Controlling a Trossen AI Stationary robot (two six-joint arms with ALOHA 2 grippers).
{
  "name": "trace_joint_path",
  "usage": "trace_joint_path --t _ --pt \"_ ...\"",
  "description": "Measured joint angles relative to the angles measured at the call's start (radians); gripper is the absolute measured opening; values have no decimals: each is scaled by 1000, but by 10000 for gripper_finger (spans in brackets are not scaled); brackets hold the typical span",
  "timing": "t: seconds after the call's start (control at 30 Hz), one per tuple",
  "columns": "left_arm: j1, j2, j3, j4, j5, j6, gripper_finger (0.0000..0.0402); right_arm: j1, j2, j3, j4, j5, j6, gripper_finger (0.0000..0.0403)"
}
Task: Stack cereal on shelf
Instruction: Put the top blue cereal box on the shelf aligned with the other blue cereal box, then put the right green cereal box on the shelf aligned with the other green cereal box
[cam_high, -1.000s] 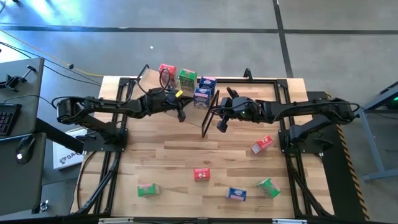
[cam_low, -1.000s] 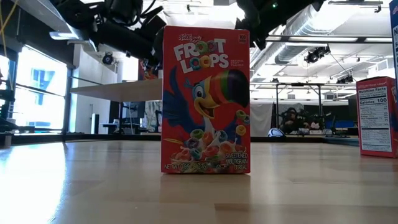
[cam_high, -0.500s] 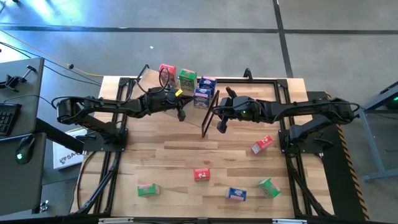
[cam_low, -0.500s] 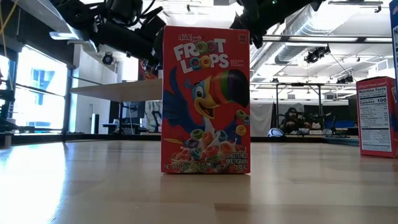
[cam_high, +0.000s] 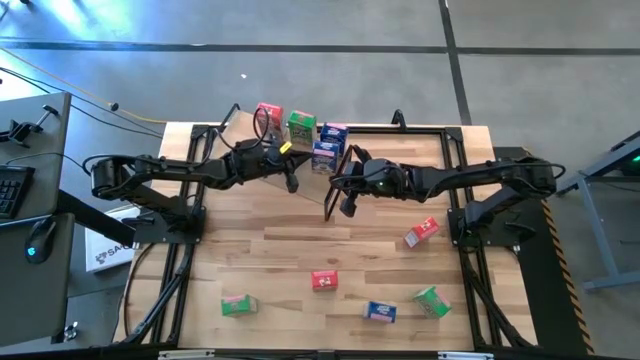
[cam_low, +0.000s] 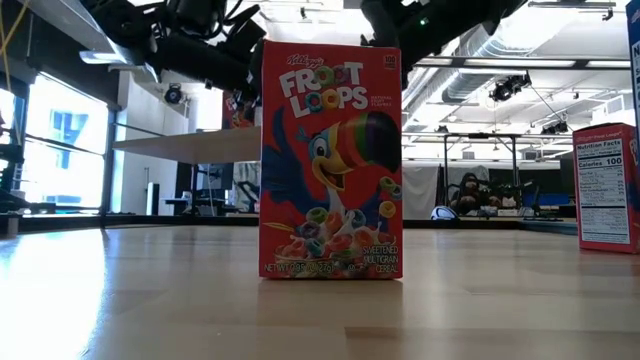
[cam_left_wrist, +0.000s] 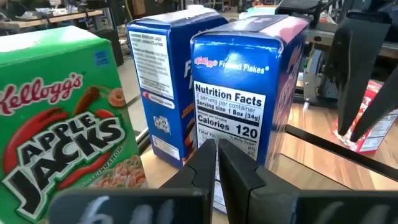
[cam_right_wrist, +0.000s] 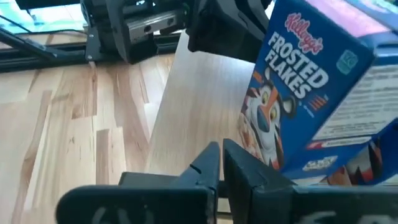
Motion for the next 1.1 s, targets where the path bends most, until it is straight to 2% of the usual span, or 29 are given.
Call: trace_joint_path --t 0.33,0.7,0.9,1.1 --pt "21 3 0 59 15 17 12 0 -3 0 32 0 -16 7" --pt "34 85 3 179 45 19 12 0 -3 0 34 0 -18 7" --pt "33 67 28 170 44 43 12 0 -3 0 34 0 -19 7" --pt "33 -11 32 62 44 52 12 5 -4 0 33 19 -58 7"
